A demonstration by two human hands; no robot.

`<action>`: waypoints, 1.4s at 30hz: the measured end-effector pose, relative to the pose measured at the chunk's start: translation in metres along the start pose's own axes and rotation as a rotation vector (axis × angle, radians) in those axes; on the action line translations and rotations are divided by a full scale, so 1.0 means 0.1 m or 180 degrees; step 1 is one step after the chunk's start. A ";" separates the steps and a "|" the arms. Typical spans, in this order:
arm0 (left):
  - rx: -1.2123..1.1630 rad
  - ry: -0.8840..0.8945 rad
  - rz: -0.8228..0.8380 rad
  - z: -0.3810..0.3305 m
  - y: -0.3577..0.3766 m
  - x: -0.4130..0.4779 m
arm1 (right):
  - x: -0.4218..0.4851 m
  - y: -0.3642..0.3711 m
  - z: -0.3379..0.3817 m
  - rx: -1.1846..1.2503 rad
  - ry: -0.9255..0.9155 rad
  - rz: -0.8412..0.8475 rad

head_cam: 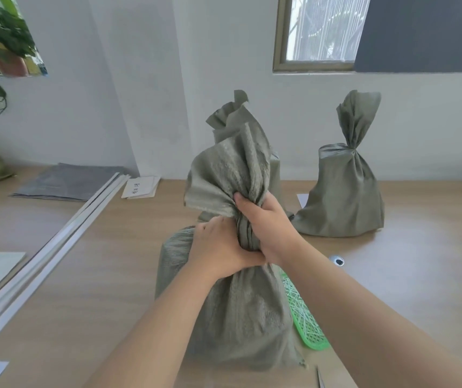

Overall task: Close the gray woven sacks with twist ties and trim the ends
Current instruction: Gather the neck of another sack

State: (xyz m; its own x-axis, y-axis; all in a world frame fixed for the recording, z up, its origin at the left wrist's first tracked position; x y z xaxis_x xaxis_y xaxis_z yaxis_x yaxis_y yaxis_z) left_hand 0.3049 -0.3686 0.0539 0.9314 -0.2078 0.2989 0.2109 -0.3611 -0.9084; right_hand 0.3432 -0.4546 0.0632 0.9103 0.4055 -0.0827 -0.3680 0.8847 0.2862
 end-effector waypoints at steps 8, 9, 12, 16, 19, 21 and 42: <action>0.0118 -0.0421 0.0066 0.36 0.00 -0.02 | 0.07 0.14 -0.23 -0.0931 -0.0072 0.0474; 0.0050 -0.0409 0.0108 0.38 0.01 -0.02 | 0.06 0.14 -0.27 -0.0968 -0.0005 0.0337; -0.0065 -0.0302 0.0109 0.40 0.03 -0.05 | 0.05 0.19 -0.37 -0.0735 0.0182 0.0050; -0.0186 -0.0295 -0.0017 0.36 0.00 -0.09 | 0.07 0.25 -0.26 -0.0381 0.0111 -0.0309; -0.0096 -0.0350 0.0106 0.35 0.00 -0.10 | 0.04 0.28 -0.23 -0.0086 0.0094 -0.0387; 0.0016 -0.0373 0.0145 0.34 -0.01 -0.11 | 0.03 0.30 -0.24 0.0031 0.0092 -0.0334; 0.0528 -0.0398 0.0203 0.24 0.14 0.08 | -0.10 -0.17 -0.31 -0.0487 0.0121 -0.0175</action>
State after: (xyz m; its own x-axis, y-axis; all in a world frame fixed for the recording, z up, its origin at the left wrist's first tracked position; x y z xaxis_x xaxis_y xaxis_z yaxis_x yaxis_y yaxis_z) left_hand 0.3228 -0.3536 0.0369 0.9718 -0.1074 0.2099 0.1866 -0.1940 -0.9631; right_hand 0.3341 -0.4666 0.0294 0.9231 0.3614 -0.1313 -0.3450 0.9293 0.1318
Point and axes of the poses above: each hand's wrist, its own x-axis towards the middle knuckle, its own y-axis out of the palm, z = x × y, the point moved 7 cm from there along x, towards the middle knuckle, and after that the axes turned 14 degrees about y, right-handed, at the moved point
